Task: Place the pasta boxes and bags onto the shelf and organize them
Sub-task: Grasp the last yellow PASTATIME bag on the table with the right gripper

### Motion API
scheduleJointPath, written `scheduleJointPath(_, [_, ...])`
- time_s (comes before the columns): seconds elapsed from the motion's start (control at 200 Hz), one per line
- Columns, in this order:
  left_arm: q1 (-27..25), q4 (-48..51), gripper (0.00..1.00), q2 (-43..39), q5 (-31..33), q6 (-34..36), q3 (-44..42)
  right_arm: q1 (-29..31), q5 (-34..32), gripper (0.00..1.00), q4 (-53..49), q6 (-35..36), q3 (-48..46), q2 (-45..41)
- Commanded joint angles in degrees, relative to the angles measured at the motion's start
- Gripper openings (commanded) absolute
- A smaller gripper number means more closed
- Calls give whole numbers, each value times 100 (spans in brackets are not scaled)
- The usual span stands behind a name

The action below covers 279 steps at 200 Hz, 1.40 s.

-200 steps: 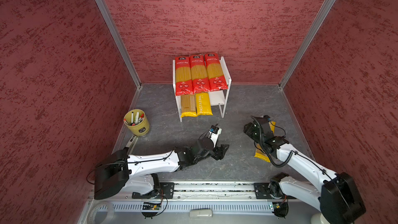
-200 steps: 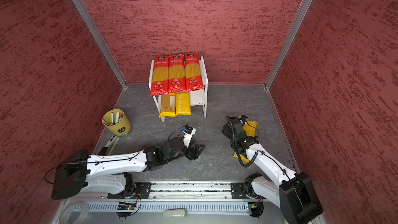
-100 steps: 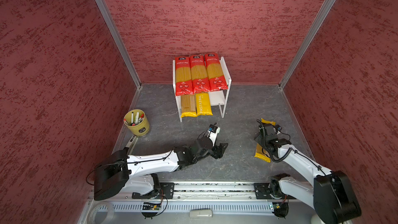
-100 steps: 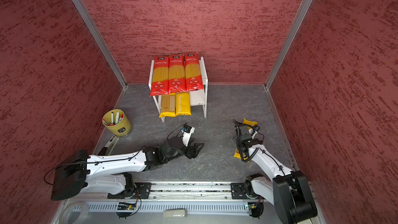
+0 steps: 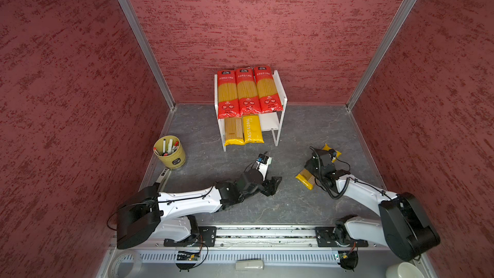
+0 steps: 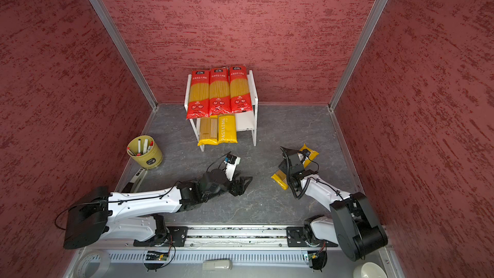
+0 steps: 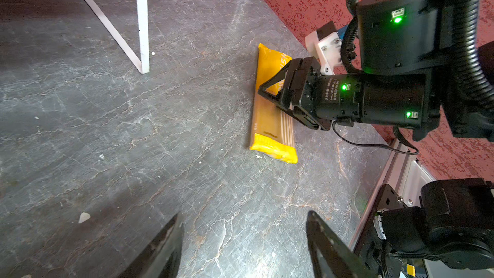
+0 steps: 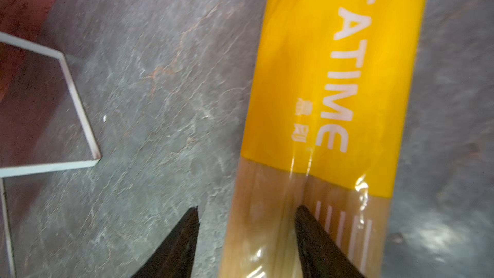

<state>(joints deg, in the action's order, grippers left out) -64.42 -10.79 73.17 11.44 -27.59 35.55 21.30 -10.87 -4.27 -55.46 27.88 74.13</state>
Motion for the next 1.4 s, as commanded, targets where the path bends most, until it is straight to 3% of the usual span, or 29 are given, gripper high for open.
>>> scheduleJointPath(0.0, [36, -143, 72, 48, -50, -18, -34, 300, 809, 59, -136, -159, 8, 465])
scheduleJointPath(0.11, [43, -109, 72, 40, -54, -27, -34, 313, 904, 59, -220, 107, 165, 518])
scheduleJointPath(0.266, [40, -111, 72, 111, -120, 58, -35, 210, 537, 63, -1066, 459, 466, -250])
scheduleJointPath(0.541, [18, -237, 72, 522, -297, 280, 325, -1264, 767, 73, -1820, 750, 132, -1262])
scheduleJointPath(0.751, [22, -226, 72, 559, -347, 238, 315, -1772, 1151, 75, -1117, 608, -47, -1024])
scheduleJointPath(0.942, [138, -345, 72, 691, -559, 140, 344, -1798, 1515, 72, -161, -46, -106, -581])
scheduleJointPath(1.142, [146, -318, 72, 692, -625, 162, 482, -1803, 1691, 70, 462, -248, -119, -5])
scheduleJointPath(1.393, [171, -222, 72, 527, -580, 114, 321, -1800, 1895, 55, 1326, -324, -304, 551])
